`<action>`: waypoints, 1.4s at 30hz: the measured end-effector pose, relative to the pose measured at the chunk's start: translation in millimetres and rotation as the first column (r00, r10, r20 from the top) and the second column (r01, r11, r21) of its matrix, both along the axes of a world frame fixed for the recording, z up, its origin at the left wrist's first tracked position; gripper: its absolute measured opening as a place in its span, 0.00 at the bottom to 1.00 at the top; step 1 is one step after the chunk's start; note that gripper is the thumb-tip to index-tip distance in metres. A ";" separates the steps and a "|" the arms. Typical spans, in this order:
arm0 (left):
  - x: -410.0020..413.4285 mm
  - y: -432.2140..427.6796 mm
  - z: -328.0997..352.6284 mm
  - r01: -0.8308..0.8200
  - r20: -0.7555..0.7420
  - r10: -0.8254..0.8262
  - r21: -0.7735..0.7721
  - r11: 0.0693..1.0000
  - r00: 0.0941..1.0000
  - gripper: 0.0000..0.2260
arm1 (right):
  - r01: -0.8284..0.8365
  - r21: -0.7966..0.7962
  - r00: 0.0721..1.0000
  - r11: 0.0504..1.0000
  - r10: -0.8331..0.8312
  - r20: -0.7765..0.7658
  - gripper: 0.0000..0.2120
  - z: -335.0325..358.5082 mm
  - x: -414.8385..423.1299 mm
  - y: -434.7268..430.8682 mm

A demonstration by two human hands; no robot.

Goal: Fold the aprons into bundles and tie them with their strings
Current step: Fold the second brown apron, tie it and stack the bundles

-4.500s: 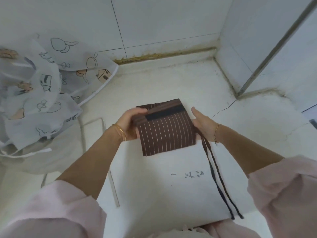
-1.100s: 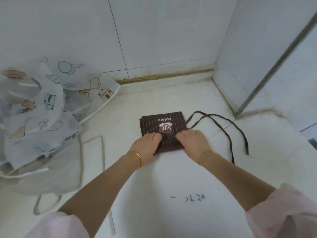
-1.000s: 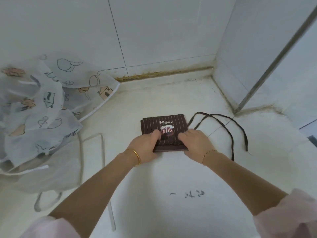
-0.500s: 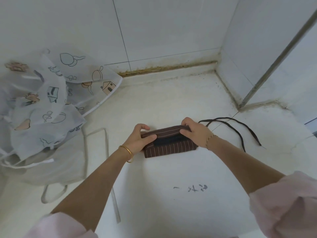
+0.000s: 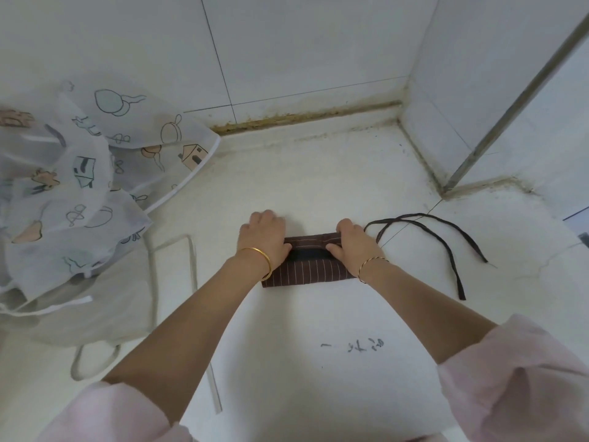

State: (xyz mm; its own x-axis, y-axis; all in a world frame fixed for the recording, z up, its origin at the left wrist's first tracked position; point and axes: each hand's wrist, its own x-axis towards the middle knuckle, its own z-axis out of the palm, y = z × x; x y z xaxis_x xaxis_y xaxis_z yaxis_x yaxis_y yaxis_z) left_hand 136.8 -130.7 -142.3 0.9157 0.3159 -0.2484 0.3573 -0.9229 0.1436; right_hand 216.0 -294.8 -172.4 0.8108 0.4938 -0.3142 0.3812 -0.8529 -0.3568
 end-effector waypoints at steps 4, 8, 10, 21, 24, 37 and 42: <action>22.2 -27.5 2.6 0.101 -0.193 -0.150 -0.240 0.965 0.970 0.22 | -0.024 0.084 0.997 0.996 0.030 -0.077 0.21 -1.4 -2.9 -9.4; 21.7 -35.3 -5.0 -0.027 -0.356 -0.108 -0.355 0.934 0.928 0.21 | 0.239 0.424 0.936 0.874 -0.091 -0.341 0.12 9.1 -1.1 -37.7; 17.0 -36.1 -5.0 -0.091 -0.396 -0.095 -0.426 0.900 0.913 0.21 | 0.345 0.499 0.916 0.795 -0.170 -0.363 0.10 11.0 4.2 -56.8; -4.7 -66.6 24.1 -0.437 -0.395 0.197 -0.736 0.516 0.897 0.13 | -0.180 0.042 0.983 0.983 0.181 -0.007 0.02 13.3 9.3 -84.0; -3.3 -76.0 31.8 -0.461 -0.363 0.284 -0.723 0.514 0.887 0.14 | -0.159 0.027 0.985 0.987 0.161 -0.056 0.10 20.0 13.4 -92.4; 28.0 -133.1 31.1 -0.551 -0.009 0.728 -0.660 0.511 0.685 0.18 | -0.067 -0.006 0.989 0.998 0.067 0.130 0.13 74.1 10.6 -102.1; 41.4 -139.0 36.1 -0.521 -0.089 0.765 -0.782 0.342 0.637 0.17 | -0.051 0.159 0.999 0.986 0.052 0.000 0.07 85.1 -9.4 -92.0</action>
